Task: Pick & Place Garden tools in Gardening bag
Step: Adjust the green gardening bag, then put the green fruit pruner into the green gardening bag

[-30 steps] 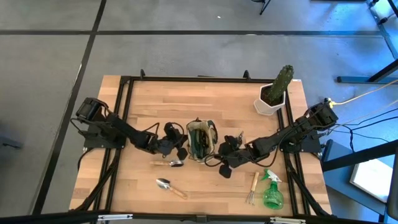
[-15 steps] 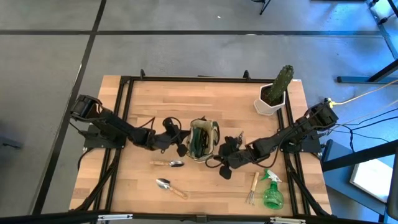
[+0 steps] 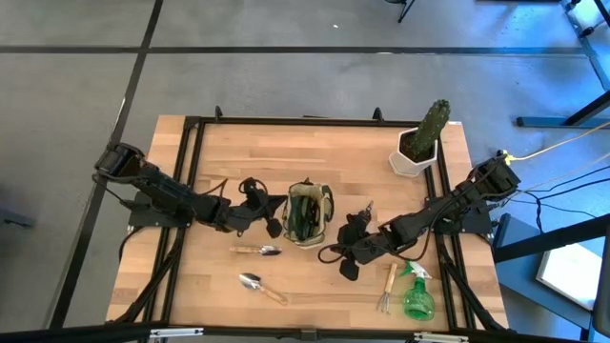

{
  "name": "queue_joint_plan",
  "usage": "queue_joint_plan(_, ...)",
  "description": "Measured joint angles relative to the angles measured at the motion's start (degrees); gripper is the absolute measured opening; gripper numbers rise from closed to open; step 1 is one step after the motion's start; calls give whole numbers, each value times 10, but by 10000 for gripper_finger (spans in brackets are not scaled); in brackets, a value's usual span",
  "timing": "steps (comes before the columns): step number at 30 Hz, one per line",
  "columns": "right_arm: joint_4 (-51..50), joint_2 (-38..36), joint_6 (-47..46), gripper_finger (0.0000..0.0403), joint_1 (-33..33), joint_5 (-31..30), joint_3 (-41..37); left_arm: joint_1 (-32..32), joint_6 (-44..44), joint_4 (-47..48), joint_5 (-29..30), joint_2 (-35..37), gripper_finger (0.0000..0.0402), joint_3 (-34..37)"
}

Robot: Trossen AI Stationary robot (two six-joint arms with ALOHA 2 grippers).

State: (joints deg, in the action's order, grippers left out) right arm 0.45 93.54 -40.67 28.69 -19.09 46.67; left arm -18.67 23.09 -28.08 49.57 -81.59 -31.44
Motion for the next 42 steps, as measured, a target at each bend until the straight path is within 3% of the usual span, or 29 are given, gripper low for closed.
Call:
queue_joint_plan(5,-7,-15,-7,0,0,11,0,-30,-45,0,51,52,2,0)
queue_joint_plan(9,-28,-30,-29,0,0,18,0,-52,-58,-3,54,98,7,0)
queue_joint_plan(16,-172,-64,-211,20,-5,27,0,-44,-44,-31,-120,174,2,0)
queue_joint_plan(19,-238,-72,-280,48,-21,52,0,-39,-80,-88,-133,188,2,0)
queue_joint_plan(22,-272,-71,-329,84,-39,120,0,-36,-118,-139,-140,190,5,0)
queue_joint_plan(29,-349,-71,-387,166,-77,194,13,-37,-178,-161,-177,189,1,0)
queue_joint_plan(34,-470,-71,-412,202,-112,179,65,-39,-179,-158,-222,190,4,0)
queue_joint_plan(38,-485,-71,-437,212,-128,146,90,-39,-190,-151,-239,203,5,0)
queue_joint_plan(42,-507,-63,-476,212,-130,150,92,-39,-194,-133,-240,219,1,0)
